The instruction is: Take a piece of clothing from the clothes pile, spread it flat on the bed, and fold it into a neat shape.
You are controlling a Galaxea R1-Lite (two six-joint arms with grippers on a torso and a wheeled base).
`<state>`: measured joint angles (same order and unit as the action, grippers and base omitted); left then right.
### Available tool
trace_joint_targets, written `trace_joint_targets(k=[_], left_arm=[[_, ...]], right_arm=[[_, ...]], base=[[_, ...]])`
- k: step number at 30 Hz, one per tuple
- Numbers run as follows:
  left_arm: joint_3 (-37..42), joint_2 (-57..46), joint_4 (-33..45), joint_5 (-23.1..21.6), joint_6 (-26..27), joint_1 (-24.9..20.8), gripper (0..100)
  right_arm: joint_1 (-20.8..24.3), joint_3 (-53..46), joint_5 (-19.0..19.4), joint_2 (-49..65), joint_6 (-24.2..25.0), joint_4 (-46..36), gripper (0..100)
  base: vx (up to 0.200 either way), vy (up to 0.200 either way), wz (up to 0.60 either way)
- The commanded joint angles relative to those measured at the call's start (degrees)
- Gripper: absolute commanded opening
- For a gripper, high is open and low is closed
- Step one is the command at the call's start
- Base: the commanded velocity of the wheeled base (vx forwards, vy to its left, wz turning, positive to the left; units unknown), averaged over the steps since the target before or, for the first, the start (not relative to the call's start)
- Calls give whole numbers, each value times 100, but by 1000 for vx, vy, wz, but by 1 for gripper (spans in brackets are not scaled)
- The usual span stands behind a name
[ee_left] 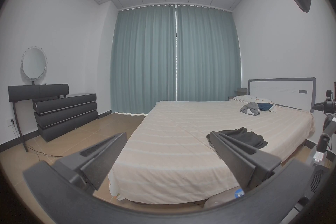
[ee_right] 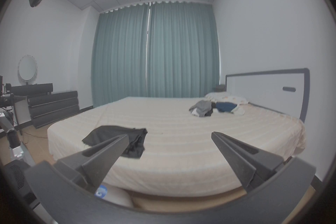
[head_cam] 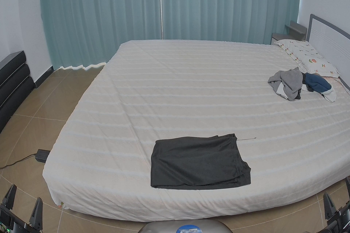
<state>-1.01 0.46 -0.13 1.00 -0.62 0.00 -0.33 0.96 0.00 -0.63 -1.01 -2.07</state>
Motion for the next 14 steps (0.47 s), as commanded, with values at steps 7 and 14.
trace_joint_targets(k=[7, 14], left_arm=[[92, -46, 22, -30, 53, 0, 100], [92, -46, 13, -47, 80, 0, 100]], right_arm=[[-2, -79, 176, 46, -13, 190, 100], [15, -79, 158, 46, 92, 198, 100]], base=[[0, 0, 0], [0, 0, 0]])
